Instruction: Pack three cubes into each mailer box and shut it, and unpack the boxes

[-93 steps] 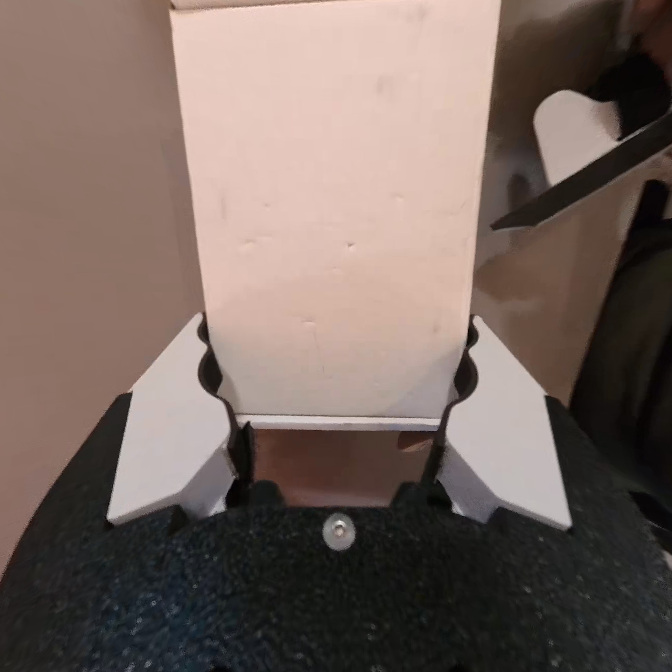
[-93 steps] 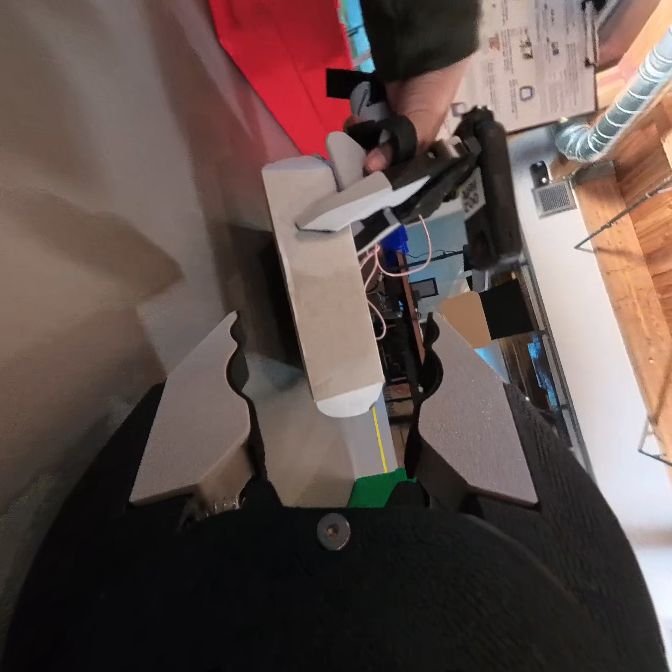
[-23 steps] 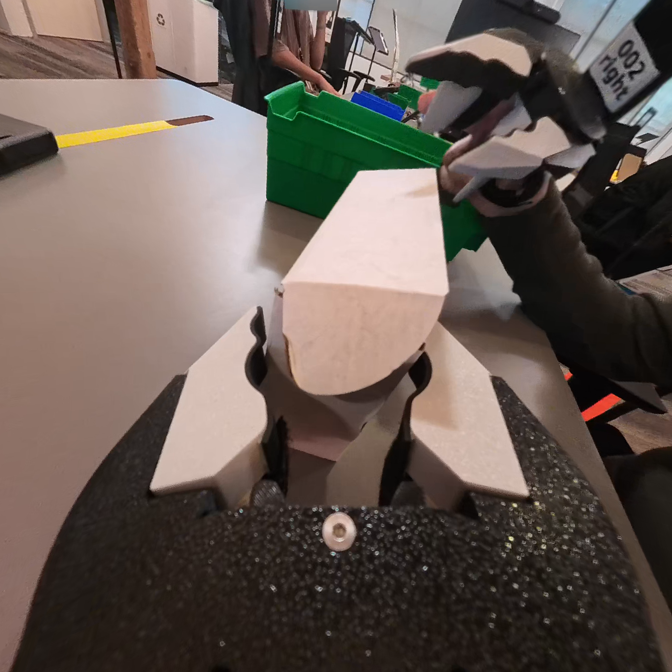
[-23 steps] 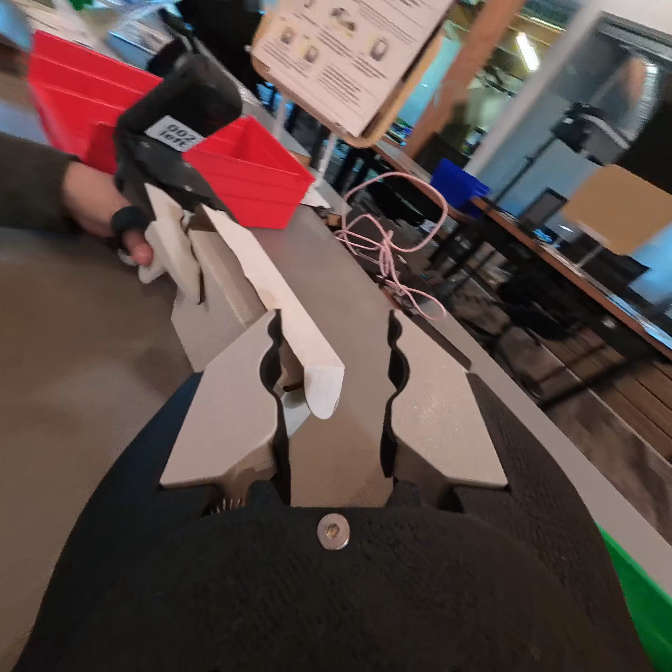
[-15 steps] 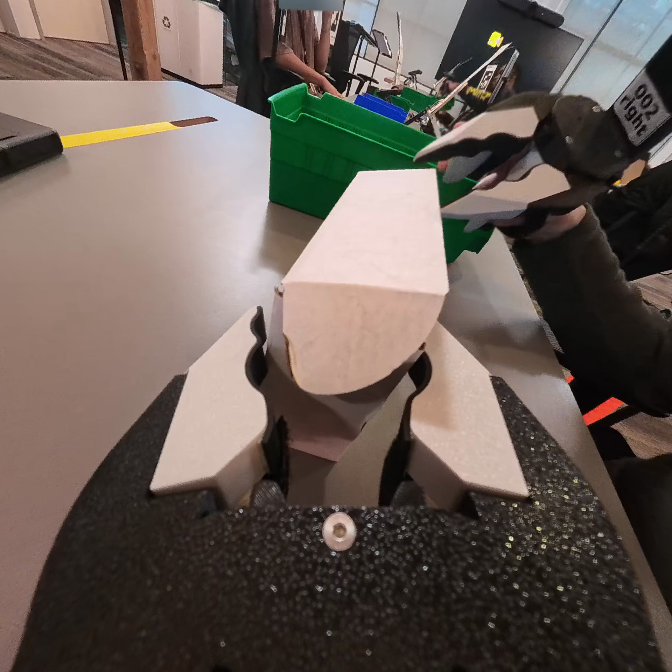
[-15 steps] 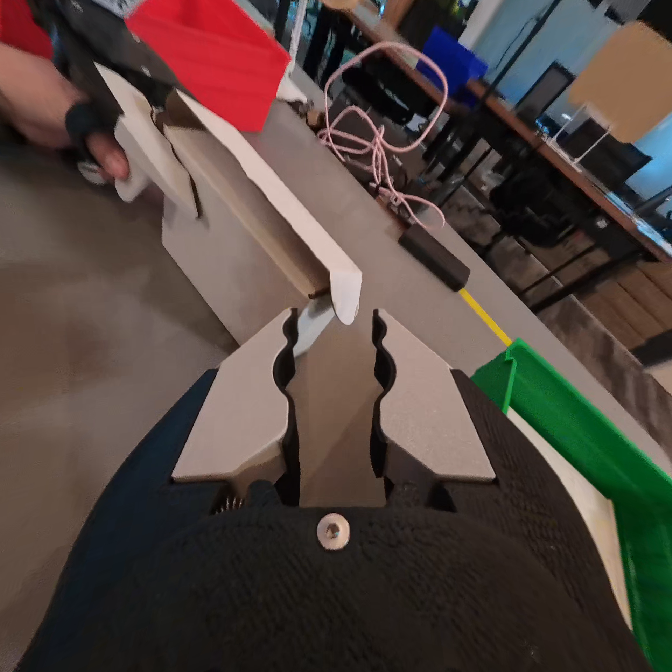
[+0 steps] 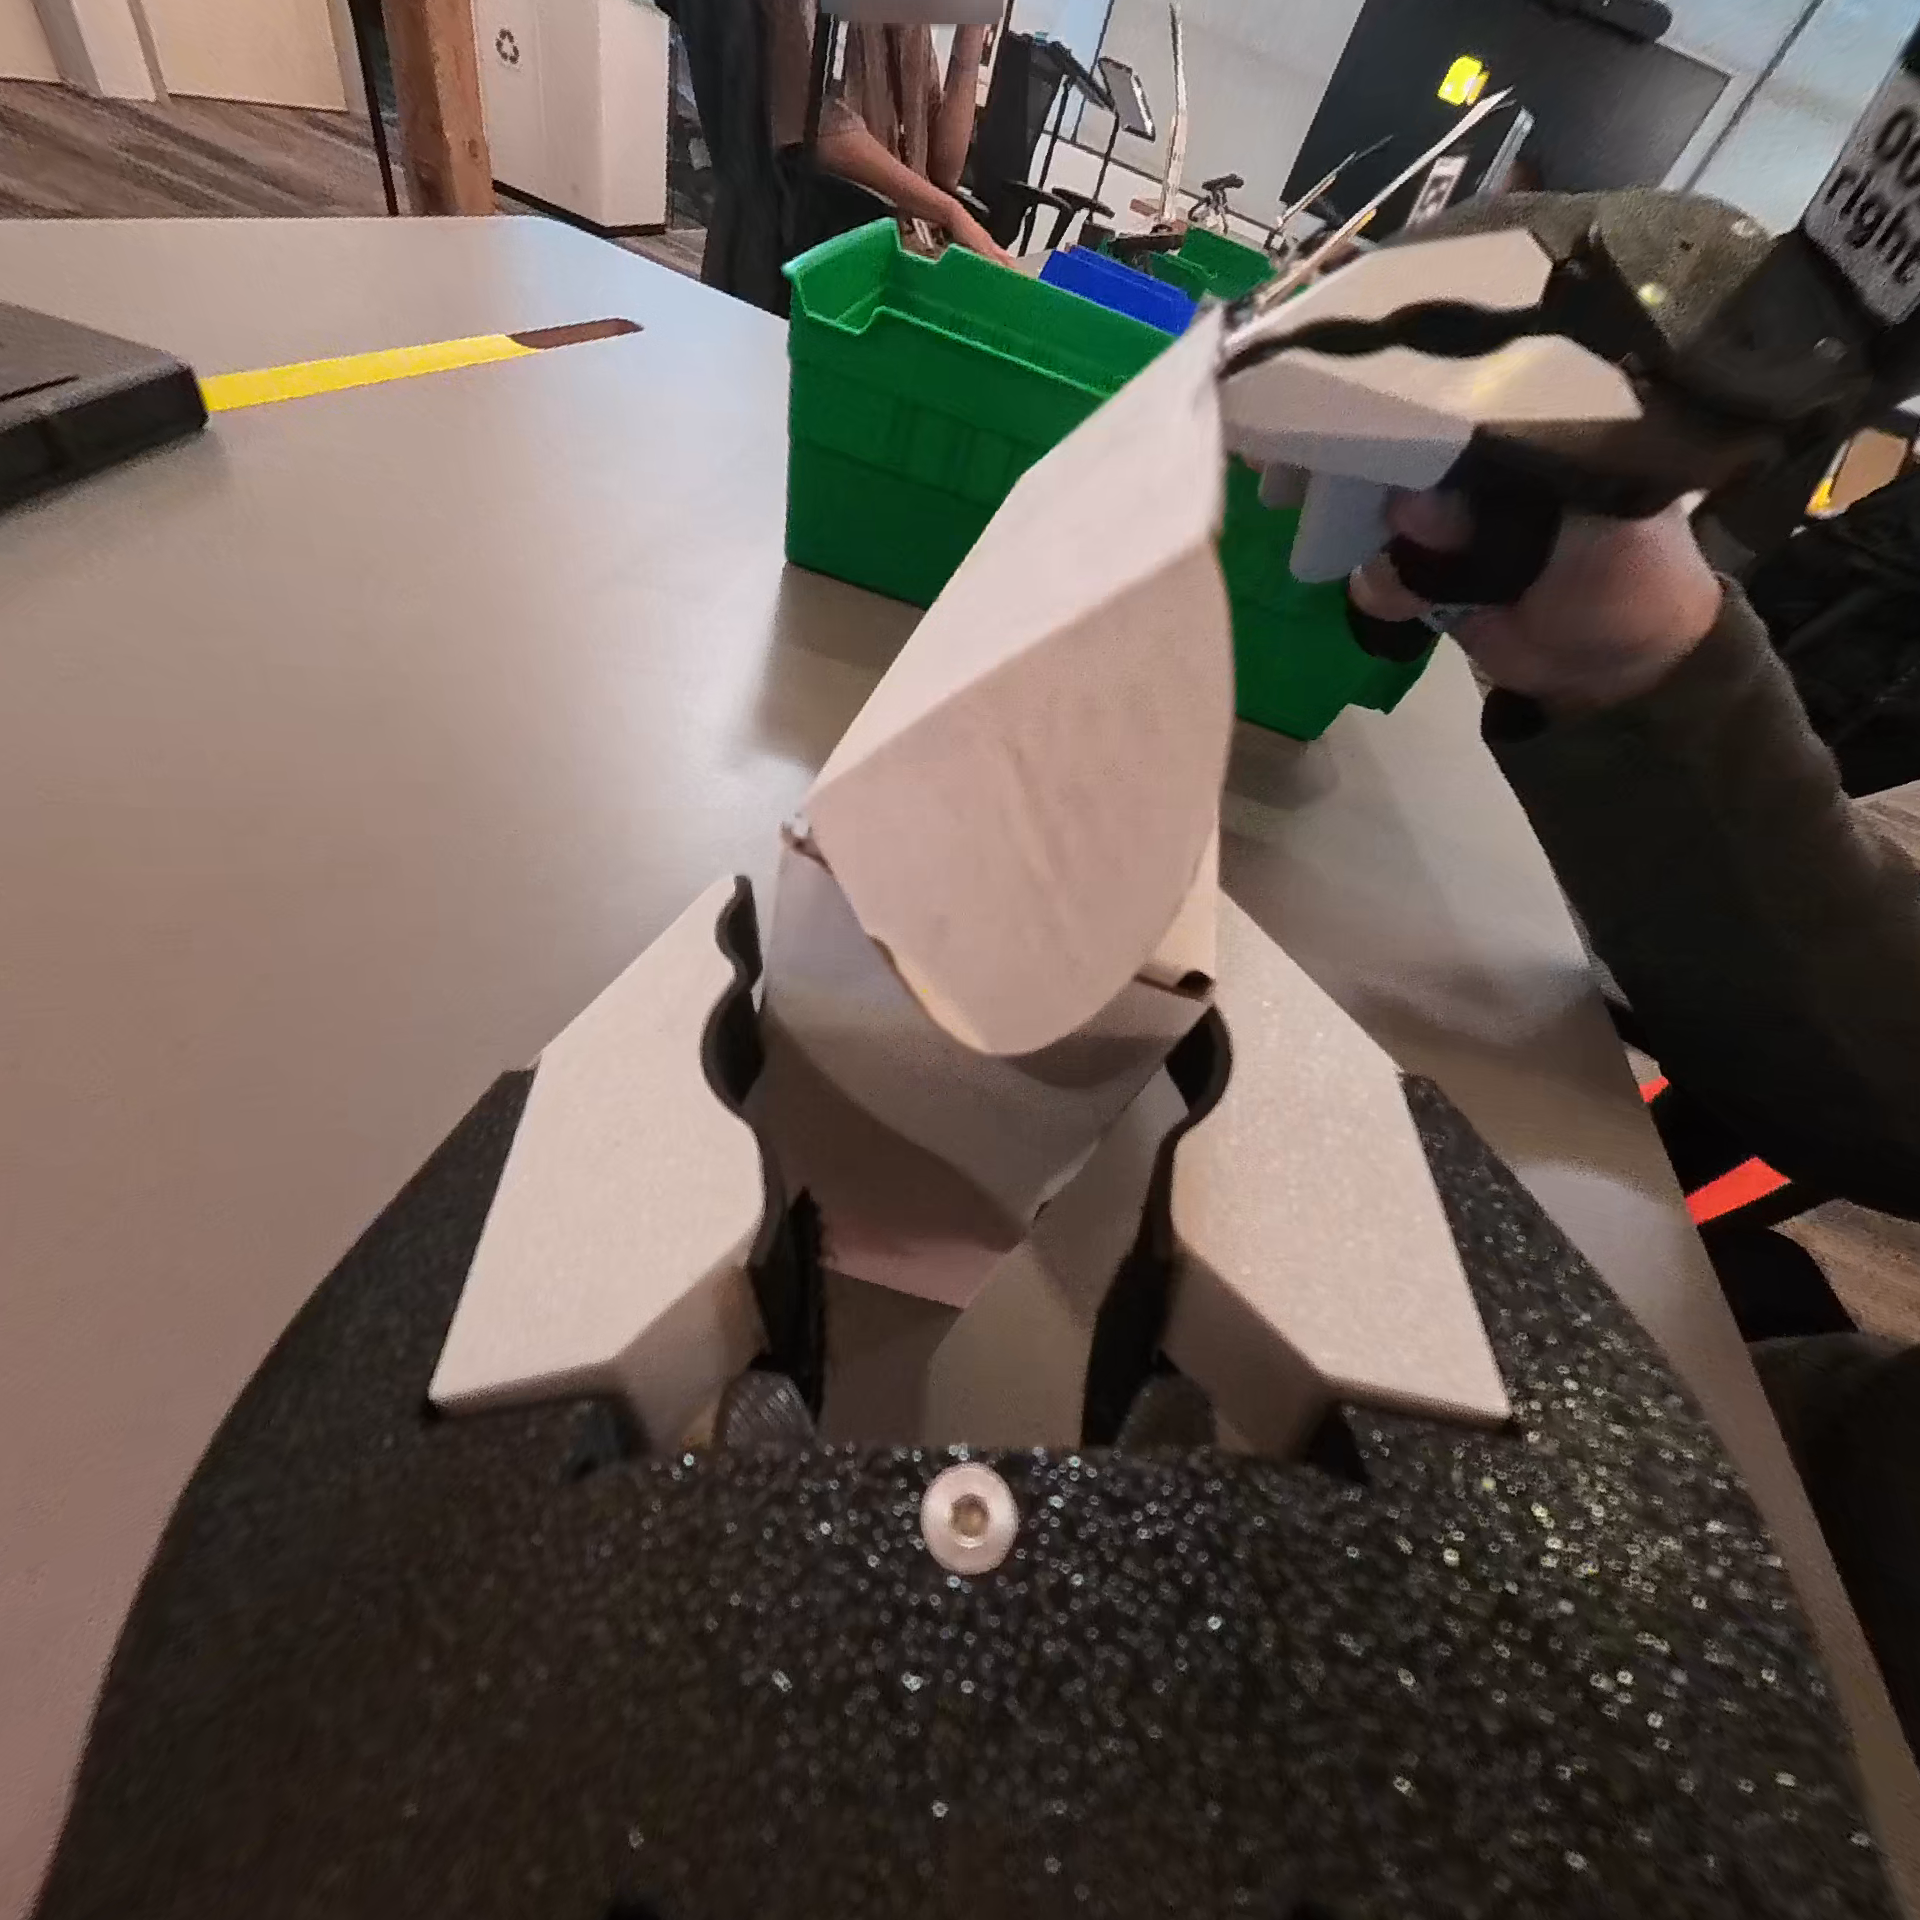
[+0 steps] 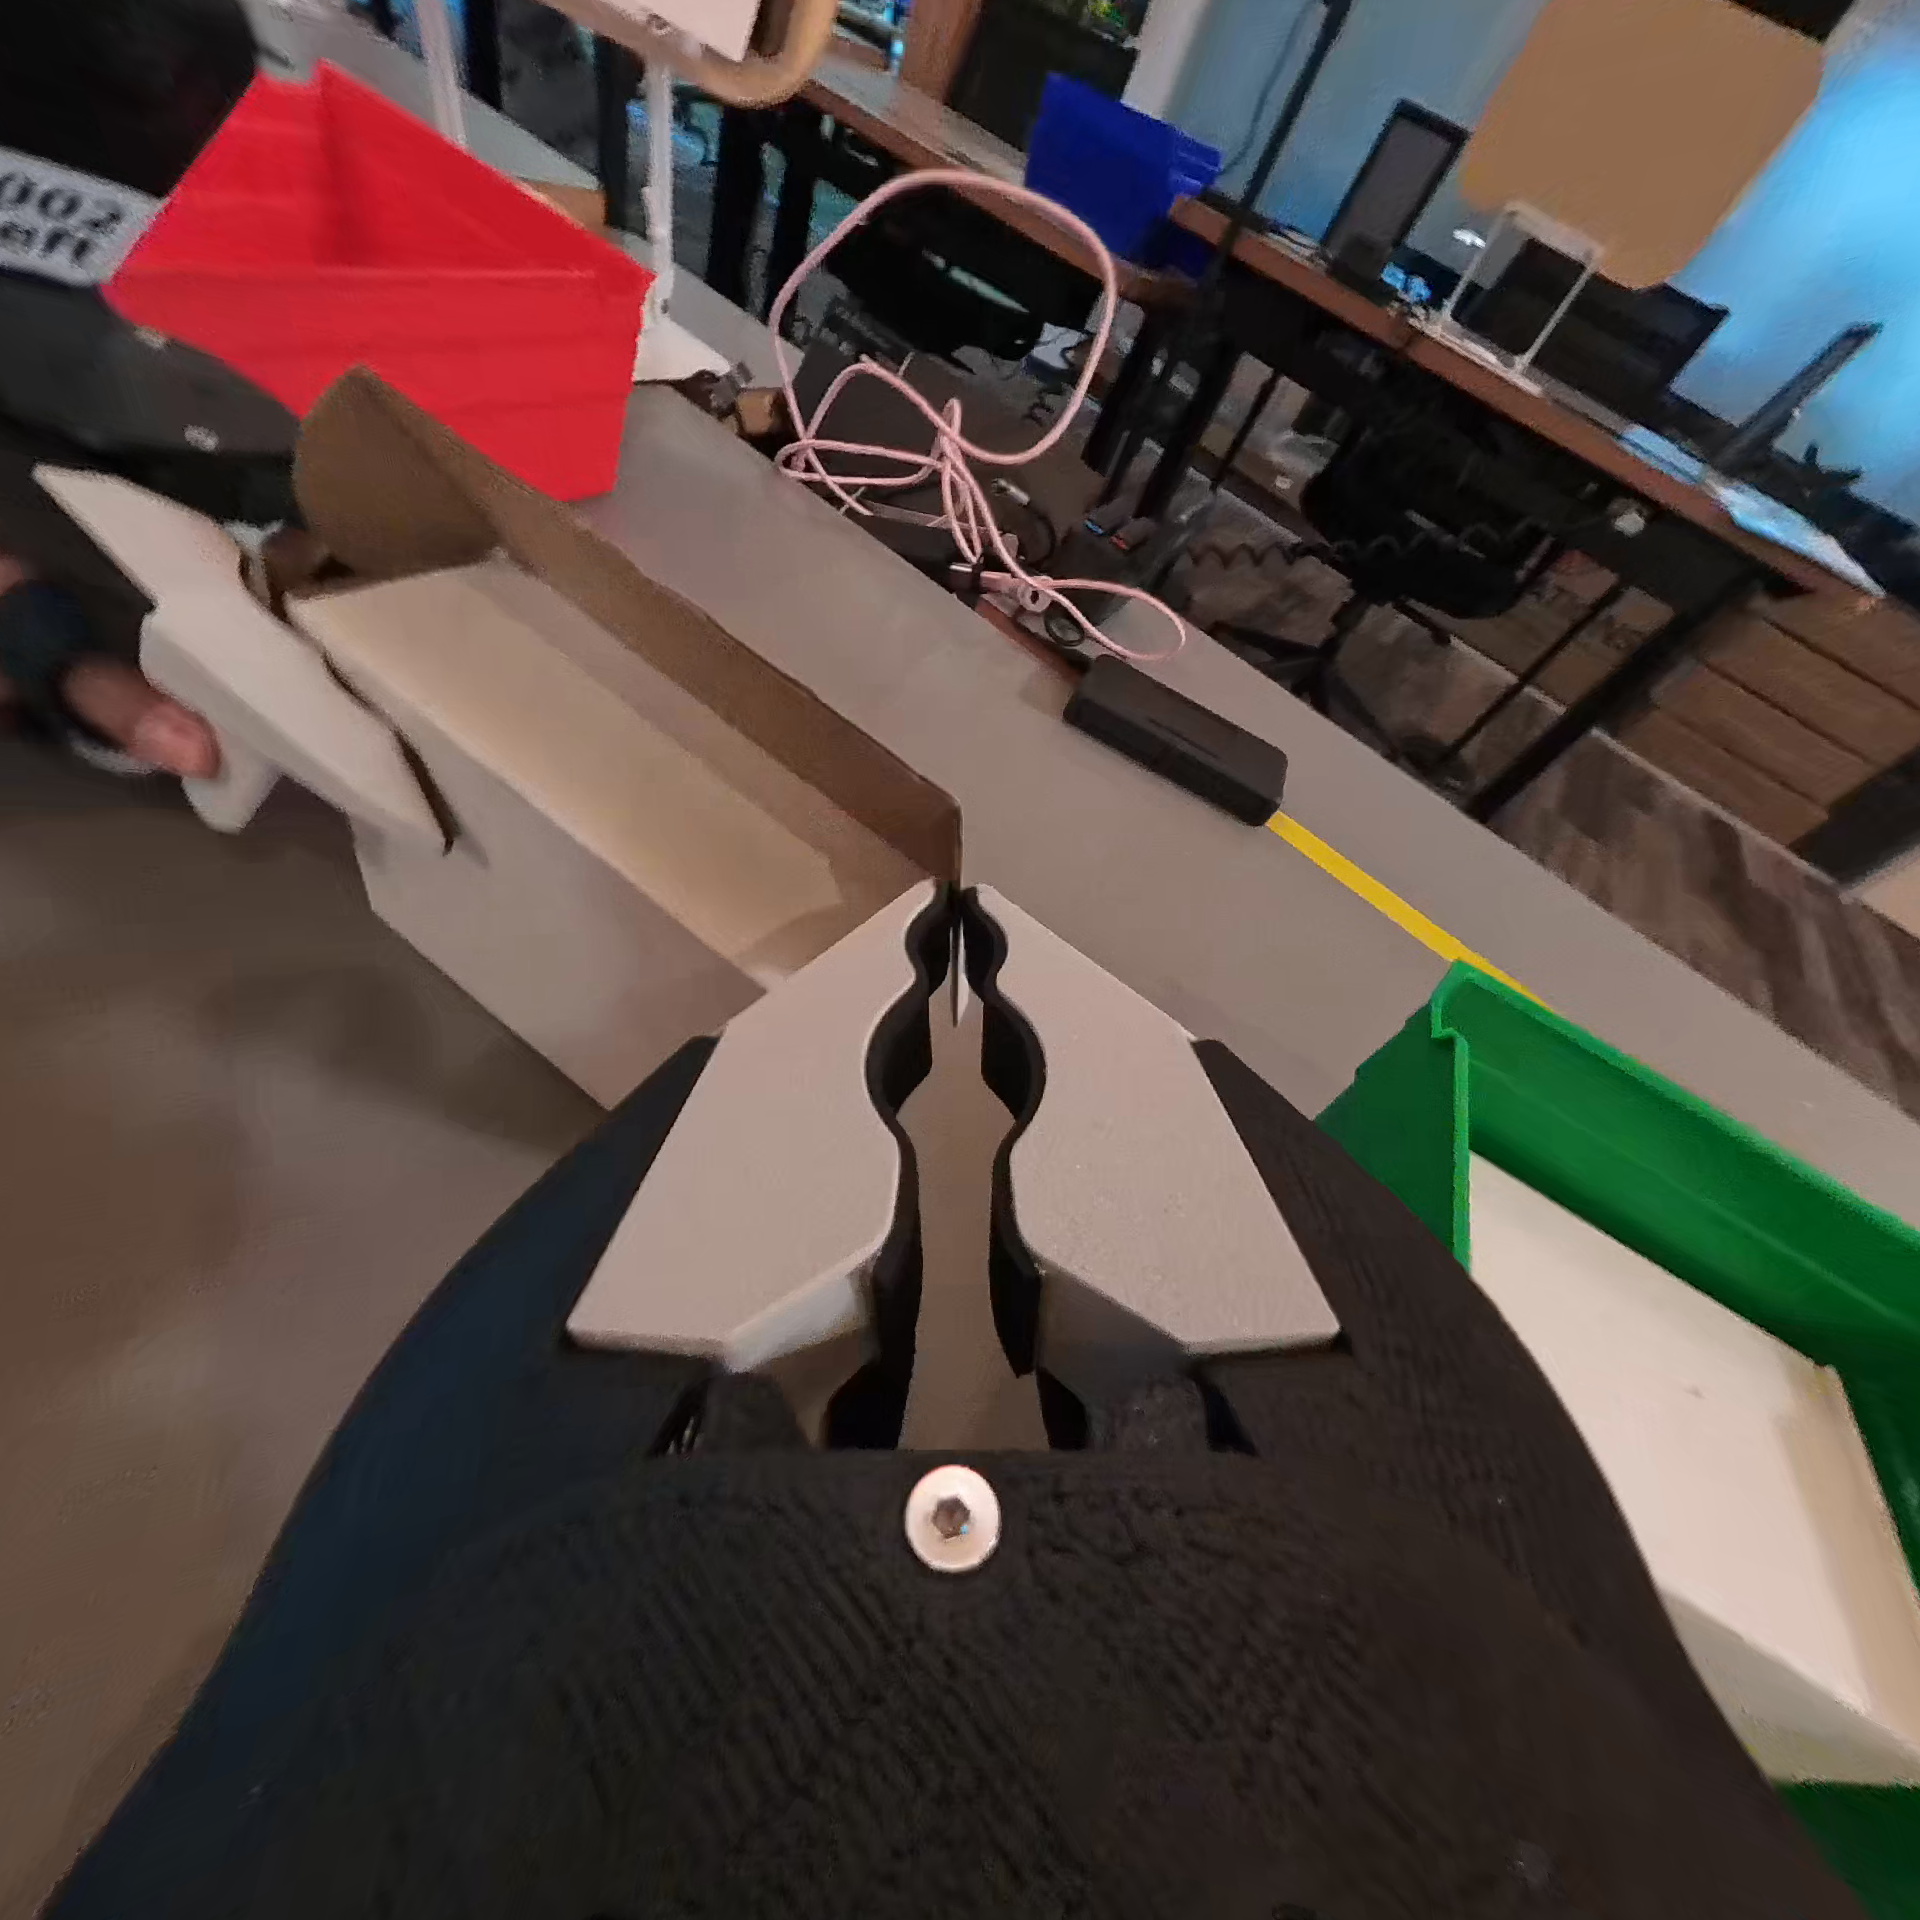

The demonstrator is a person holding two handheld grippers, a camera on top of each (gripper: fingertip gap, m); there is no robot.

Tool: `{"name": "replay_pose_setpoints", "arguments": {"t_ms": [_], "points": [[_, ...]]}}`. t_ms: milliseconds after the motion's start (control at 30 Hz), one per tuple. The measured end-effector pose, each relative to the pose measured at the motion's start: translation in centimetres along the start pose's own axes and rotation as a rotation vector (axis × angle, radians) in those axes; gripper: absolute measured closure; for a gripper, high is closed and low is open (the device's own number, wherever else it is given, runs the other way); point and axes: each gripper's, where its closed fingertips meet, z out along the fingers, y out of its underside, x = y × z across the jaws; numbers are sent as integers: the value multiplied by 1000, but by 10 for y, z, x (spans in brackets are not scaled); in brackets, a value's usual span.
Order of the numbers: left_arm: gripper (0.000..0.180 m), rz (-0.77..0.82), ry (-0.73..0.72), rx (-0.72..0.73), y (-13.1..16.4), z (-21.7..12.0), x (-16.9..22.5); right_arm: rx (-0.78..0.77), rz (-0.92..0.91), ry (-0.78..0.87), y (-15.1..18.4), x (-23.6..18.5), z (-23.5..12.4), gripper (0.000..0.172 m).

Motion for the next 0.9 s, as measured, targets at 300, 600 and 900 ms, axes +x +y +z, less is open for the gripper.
{"name": "replay_pose_setpoints", "arguments": {"t_ms": [300, 600, 900], "points": [[102, 17, -68, -30, 1, 1, -1, -73, 352, 54, -19, 13, 15, 172], [103, -1, -158, -51, 1, 3, -7, -166, 491, 77, -7, 15, 25, 171], [104, 21, -179, -64, 1, 5, -7, -35, 410, 204, -23, 22, 5, 147]]}}
